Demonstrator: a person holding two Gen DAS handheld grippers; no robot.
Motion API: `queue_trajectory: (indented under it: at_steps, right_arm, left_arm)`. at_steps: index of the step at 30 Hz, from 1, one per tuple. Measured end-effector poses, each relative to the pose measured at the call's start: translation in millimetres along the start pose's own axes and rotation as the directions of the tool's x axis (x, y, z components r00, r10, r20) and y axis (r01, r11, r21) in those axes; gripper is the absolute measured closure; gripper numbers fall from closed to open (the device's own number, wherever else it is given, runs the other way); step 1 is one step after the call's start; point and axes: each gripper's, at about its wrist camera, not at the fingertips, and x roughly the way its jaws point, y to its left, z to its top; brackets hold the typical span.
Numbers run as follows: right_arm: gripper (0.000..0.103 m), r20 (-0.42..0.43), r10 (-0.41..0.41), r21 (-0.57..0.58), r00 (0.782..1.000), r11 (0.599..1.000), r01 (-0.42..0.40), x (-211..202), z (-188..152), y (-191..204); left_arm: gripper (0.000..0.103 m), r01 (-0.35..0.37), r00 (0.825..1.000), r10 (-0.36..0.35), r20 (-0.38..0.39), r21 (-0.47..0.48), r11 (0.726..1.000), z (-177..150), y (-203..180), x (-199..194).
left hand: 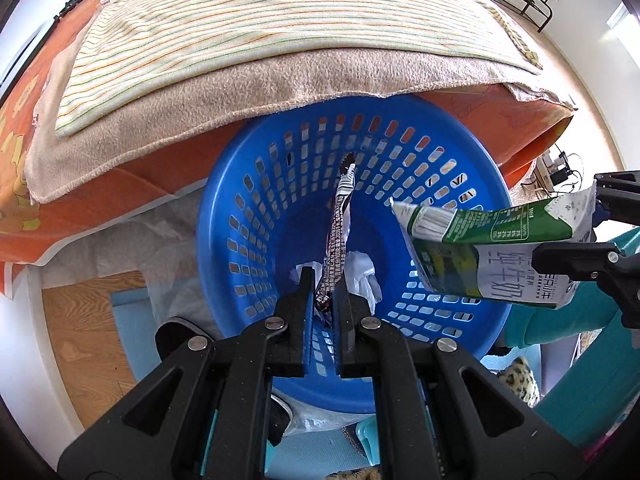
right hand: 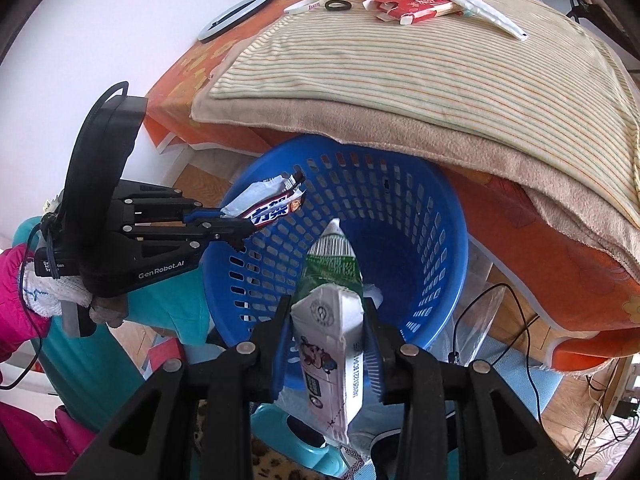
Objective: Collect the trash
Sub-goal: 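Carry wrapper and milk carton to the blue basket and open both tools, then move both tools back over the towel toward the black hair tie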
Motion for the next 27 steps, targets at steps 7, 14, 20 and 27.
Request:
queue_trajectory:
  at_steps: [7,14,20,27]
  right_arm:
    - [0.068,0.017,0.003,0.014,1.000,1.000,-0.003,-3.7,2.0,-3.1]
    - [0.045,0.038,-0.022,0.019,0.999,1.000,0.022,-7.8,4.8,-3.5]
    - [0.031,0.050,-0.045,0.024,0.998,0.999,0.044,-11.8,5.0,-5.8]
    - [0.021,0.069,-0.089,0.023,0.994,0.996,0.087,-15.3,7.3,-5.6]
  left_arm:
    - [0.073,-0.001,1.000,0.000,-0.022,-0.012,1.000,1.5,0.6,4.3]
    - [0.047,-0.014,1.000,0.014,0.013,-0.022,1.000,4.2,1.5,-2.7]
    - [0.047,-0.014,1.000,0.014,0.009,-0.028,1.000,5.4,2.3,-3.0]
    - [0.047,-0.011,1.000,0.012,0.017,-0.038,0.999,8.3,4.7,-6.4]
